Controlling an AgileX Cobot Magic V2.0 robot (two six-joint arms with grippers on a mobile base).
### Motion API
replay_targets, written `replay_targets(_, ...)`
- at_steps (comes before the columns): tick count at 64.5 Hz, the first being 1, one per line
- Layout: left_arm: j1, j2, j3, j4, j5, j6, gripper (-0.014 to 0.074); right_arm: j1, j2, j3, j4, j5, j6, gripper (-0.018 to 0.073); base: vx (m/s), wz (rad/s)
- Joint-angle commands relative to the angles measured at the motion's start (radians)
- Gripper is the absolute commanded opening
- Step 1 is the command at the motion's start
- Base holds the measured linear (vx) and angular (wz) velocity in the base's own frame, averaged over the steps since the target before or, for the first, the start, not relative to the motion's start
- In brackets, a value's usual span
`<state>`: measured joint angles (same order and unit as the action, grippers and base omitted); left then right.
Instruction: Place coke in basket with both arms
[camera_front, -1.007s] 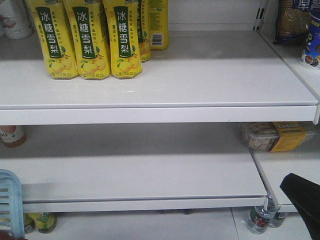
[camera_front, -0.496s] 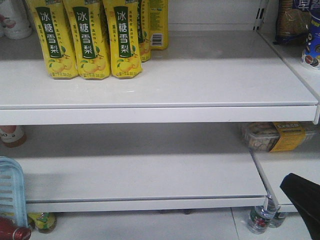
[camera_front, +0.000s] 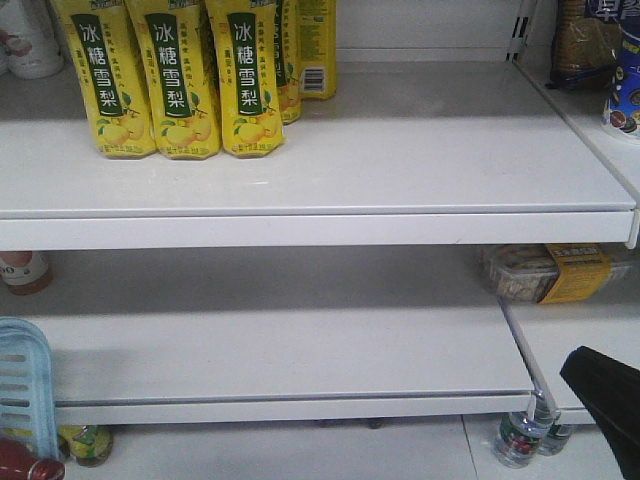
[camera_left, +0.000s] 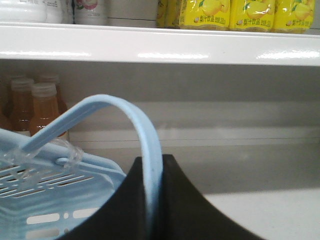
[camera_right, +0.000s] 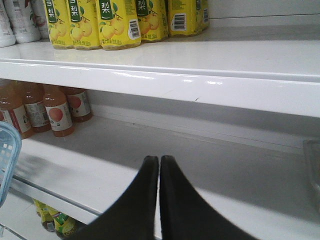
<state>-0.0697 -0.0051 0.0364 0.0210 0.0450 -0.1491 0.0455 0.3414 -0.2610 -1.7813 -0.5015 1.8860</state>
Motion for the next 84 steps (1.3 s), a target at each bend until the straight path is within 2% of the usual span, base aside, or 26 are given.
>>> replay_targets(1,0.002,-0.023,0.001,0.037,-0.166,0.035,-0.0006,-0.005,0.006,-0.028,-0.013,0.021,-0.004,-0.0005,0.00,0.00)
replay_targets(8,0.002,-0.023,0.001,0.037,-0.166,0.035,-0.0006,-0.005,0.006,-0.028,-0.013,0.021,-0.004,-0.0005,0.00,0.00)
replay_targets(17,0.002,-0.023,0.001,0.037,-0.166,0.035,-0.0006,-0.005,0.006,-0.028,-0.013,0.039,-0.060,-0.0005,0.00,0.00)
replay_targets(54,0.002,-0.022,-0.004,0.037,-0.170,0.035,-0.0006,-0.005,0.006,-0.028,0.001,0.042,-0.059,-0.0005,0.00,0.00)
replay_targets(56,0.002,-0.022,-0.004,0.037,-0.170,0.035,-0.0006,-0.005,0.006,-0.028,0.025,0.043,-0.059,-0.0005,0.00,0.00)
replay_targets(60,0.002,-0.022,-0.004,0.037,-0.170,0.035,-0.0006,-0.005,0.006,-0.028,0.144,0.041,-0.059,-0.0005,0.00,0.00)
replay_targets(68,0.002,-0.022,-0.004,0.037,-0.170,0.035,-0.0006,-0.002,0.006,-0.028,0.534,0.050,-0.059,-0.0005,0.00,0.00)
replay_targets(72,0.002,-0.022,-0.004,0.037,-0.170,0.035,-0.0006,-0.002,0.006,-0.028,0.663,0.069,-0.059,-0.0005,0.00,0.00)
replay_targets(74,0.002,-0.022,-0.004,0.037,-0.170,0.035,-0.0006,-0.002,0.006,-0.028,0.707,0.086,-0.059,-0.0005,0.00,0.00)
replay_targets(80,0.002,-0.022,-0.004,0.037,-0.170,0.035,-0.0006,-0.002,0.006,-0.028,0.752,0.138,-0.053,-0.0005,0.00,0.00)
replay_targets(84,0.002,-0.022,-0.004,0.037,-0.170,0.035,-0.0006,-0.002,0.006,-0.028,0.794,0.138,-0.006,-0.0005,0.00,0.00)
